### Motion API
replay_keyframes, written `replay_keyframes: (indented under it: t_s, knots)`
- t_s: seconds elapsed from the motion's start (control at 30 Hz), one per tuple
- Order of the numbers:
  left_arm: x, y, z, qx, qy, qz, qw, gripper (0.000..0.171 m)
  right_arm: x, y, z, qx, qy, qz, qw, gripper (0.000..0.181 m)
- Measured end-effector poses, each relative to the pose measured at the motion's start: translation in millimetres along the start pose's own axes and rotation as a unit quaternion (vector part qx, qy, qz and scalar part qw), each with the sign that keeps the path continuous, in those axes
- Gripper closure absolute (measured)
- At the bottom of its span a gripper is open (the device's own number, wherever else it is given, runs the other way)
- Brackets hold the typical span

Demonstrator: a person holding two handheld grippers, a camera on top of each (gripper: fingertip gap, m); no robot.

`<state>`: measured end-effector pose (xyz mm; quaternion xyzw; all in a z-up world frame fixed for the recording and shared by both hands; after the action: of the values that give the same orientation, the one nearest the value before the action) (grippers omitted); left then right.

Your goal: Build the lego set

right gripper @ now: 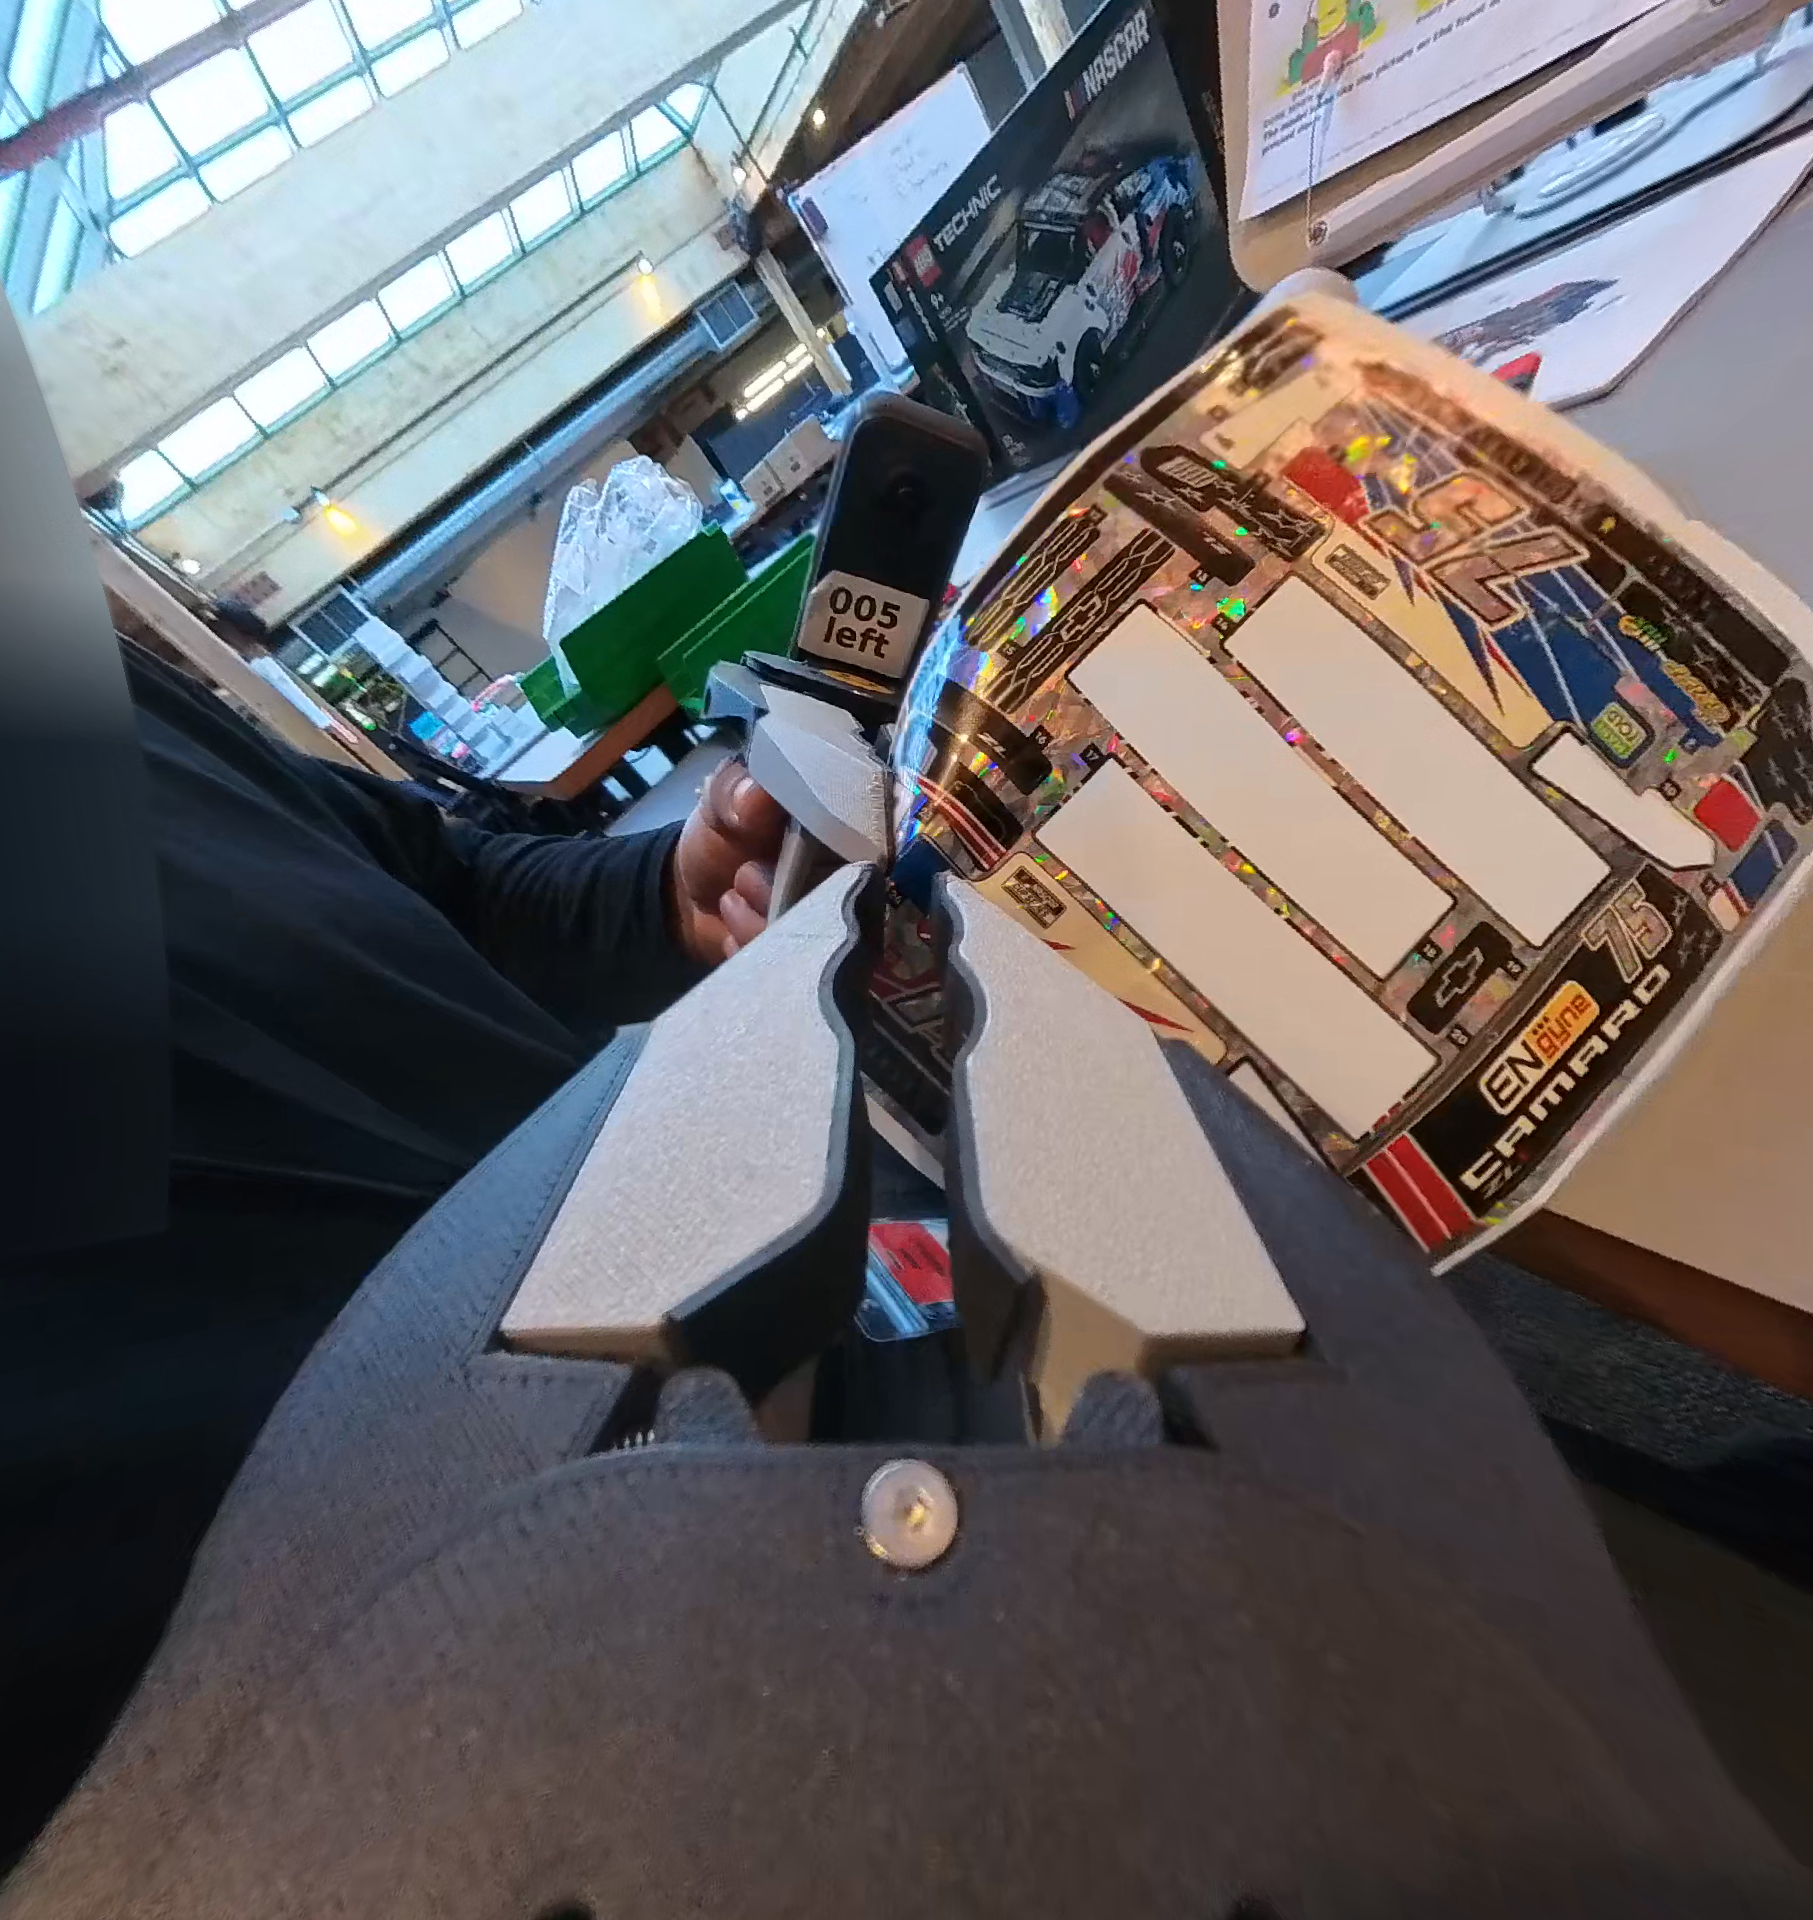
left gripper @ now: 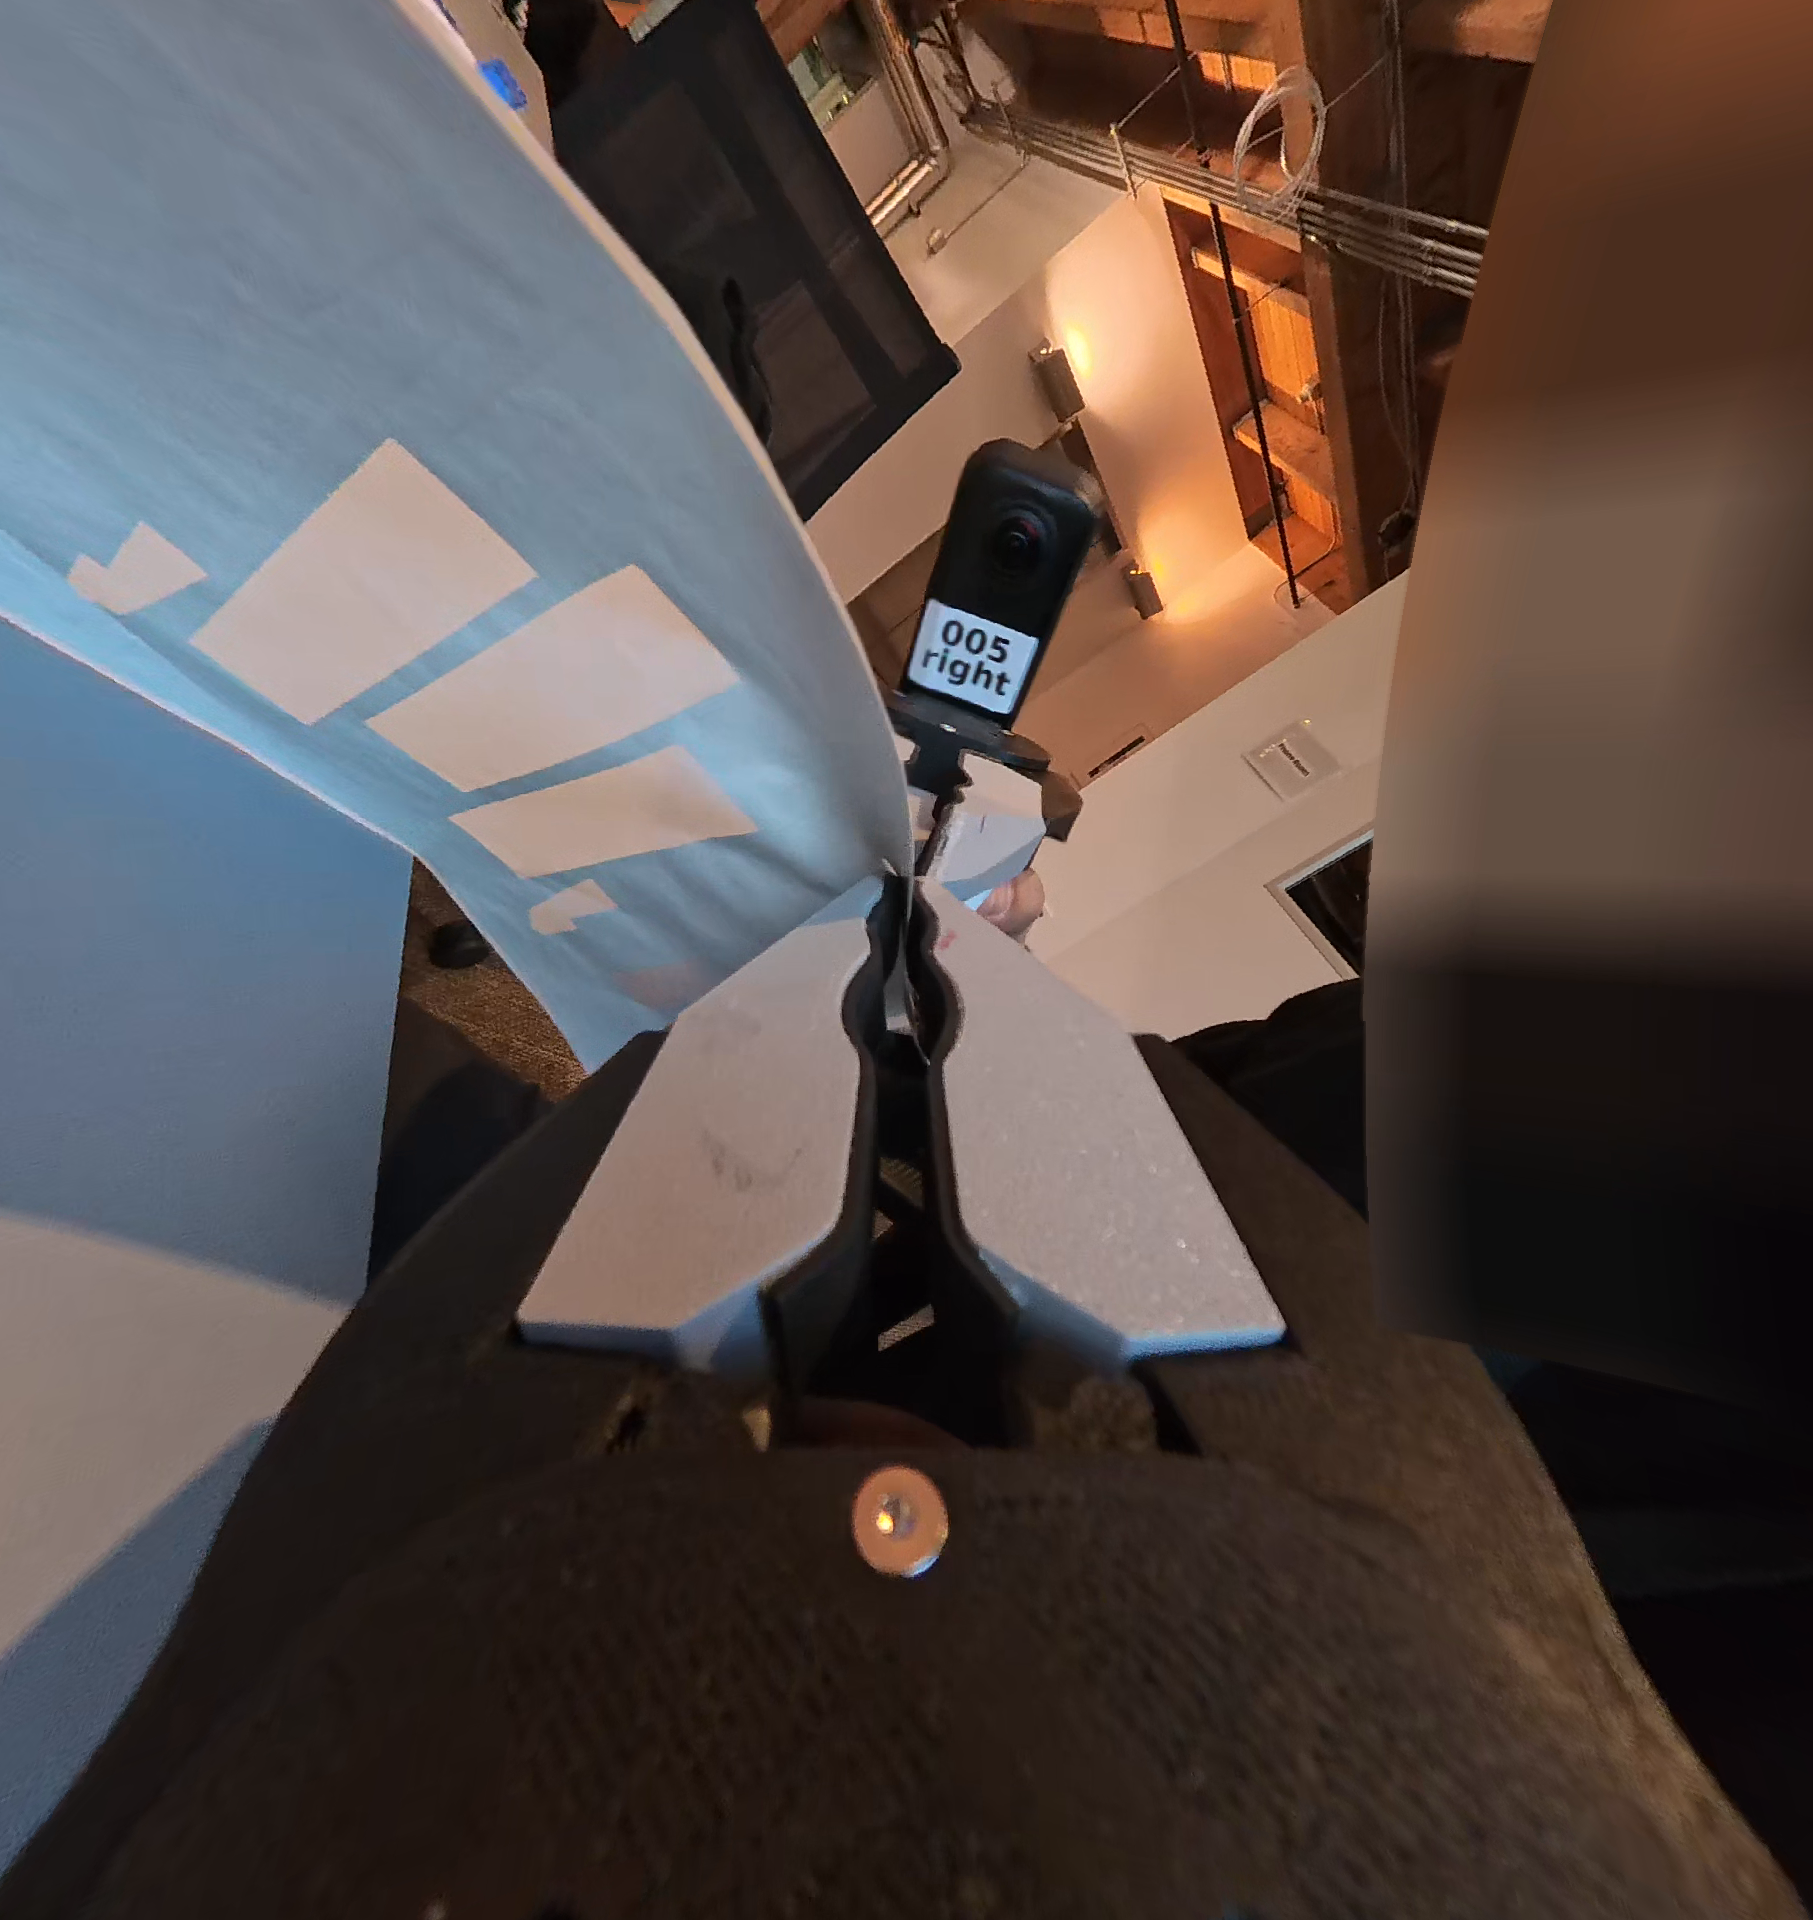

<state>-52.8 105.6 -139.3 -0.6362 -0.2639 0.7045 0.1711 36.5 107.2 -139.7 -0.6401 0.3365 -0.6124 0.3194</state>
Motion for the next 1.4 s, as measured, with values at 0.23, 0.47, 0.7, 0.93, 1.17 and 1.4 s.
replay_keyframes:
  t_s: [0.23, 0.47, 0.7, 0.93, 1.17, 1.4]
  knots:
    - [1.2, 0.5, -0.5, 0.001, 0.0, 0.006, 1.0, 0.171, -2.1, 0.4, 0.4, -0.004, 0.002, -0.002, 1.0, 0.176]
    - [2.7, 0.4, -0.9, 0.003, 0.001, 0.021, 1.0, 0.171, -1.7, -0.6, 0.0, 0.001, 0.023, 0.026, 0.999, 0.179]
    - [4.2, 0.5, -1.2, 0.004, -0.005, 0.021, 1.0, 0.171, -2.5, -1.4, 0.6, 0.004, 0.039, 0.042, 0.998, 0.181]
    - [5.0, 0.3, -2.0, 0.002, -0.013, 0.017, 1.0, 0.171, -6.2, -1.8, 3.9, -0.002, 0.05, 0.031, 0.998, 0.181]
    - [5.9, -0.9, -1.1, -0.001, -0.023, 0.01, 1.0, 0.171, -12.1, -0.5, 8.1, -0.002, 0.067, 0.017, 0.998, 0.181]
    - [9.7, -3.1, 2.3, -0.009, -0.037, 0.008, 0.999, 0.171, -14.1, -2.5, 13.2, -0.013, 0.078, 0.0, 0.997, 0.181]
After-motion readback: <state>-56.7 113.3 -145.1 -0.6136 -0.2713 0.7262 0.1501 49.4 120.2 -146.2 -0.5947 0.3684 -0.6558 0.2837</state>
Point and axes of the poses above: each gripper's, where its closed fingertips meet, z back along the fingers, y out of its underside, x = y × z across the jaws, the point moved 5 cm from there along z, back along the fingers, and after that the axes turned 8 degrees about -y, right-handed, at the moved point
